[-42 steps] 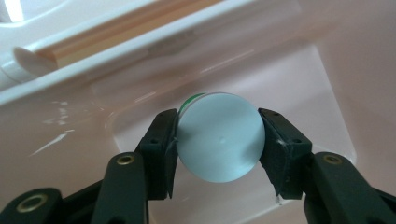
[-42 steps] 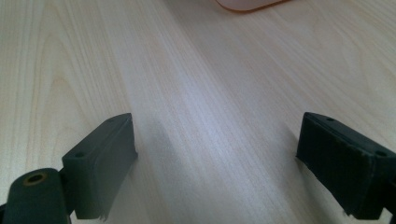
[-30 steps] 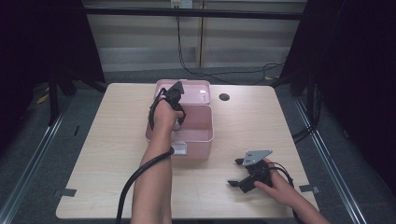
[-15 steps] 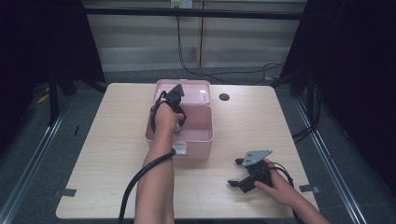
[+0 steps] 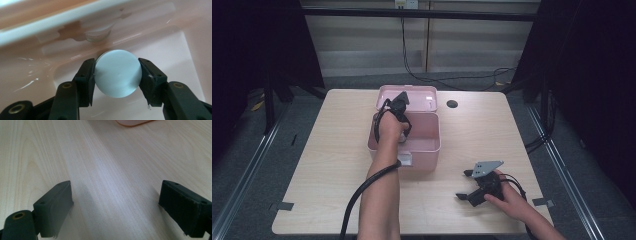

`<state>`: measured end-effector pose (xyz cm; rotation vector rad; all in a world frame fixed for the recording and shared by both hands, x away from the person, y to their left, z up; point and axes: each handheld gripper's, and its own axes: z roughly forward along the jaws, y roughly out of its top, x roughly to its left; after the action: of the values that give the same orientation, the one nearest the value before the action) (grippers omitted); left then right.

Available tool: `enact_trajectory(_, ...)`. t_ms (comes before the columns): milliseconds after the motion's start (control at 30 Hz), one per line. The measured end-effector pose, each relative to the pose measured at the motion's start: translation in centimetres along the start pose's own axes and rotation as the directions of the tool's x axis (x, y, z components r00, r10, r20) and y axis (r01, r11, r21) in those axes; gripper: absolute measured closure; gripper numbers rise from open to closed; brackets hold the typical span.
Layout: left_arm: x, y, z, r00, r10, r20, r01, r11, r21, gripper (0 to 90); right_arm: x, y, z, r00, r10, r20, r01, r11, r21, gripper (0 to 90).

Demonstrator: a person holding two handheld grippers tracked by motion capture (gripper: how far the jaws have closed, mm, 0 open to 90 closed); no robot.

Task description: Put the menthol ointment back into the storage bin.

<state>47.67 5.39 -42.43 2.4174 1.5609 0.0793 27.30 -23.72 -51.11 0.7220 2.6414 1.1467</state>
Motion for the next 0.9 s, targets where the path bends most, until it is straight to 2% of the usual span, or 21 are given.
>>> enact_trajectory(400, 0.4, -0.3, 0.6, 1.0000, 0.005, -0.001, -0.005, 1.0000, 0.001, 49.7, 0.0, 0.0, 0.0, 1.0000, 0.000, 0.001, 0.000, 1.000, 0.001, 10.9)
enact_trajectory(600, 0.4, -0.3, 0.8, 1.0000, -0.005, 0.006, 0.005, 0.9999, -0.009, 49.7, 0.0, 0.0, 0.0, 1.0000, 0.001, -0.002, -0.001, 1.000, -0.001, 10.8)
enact_trajectory(900, 0.5, -0.2, 1.0, 0.9999, 0.016, -0.003, -0.016, 0.9998, -0.013, 49.3, 0.0, 0.0, 0.0, 1.0000, 0.001, 0.000, -0.001, 1.000, 0.000, 10.8)
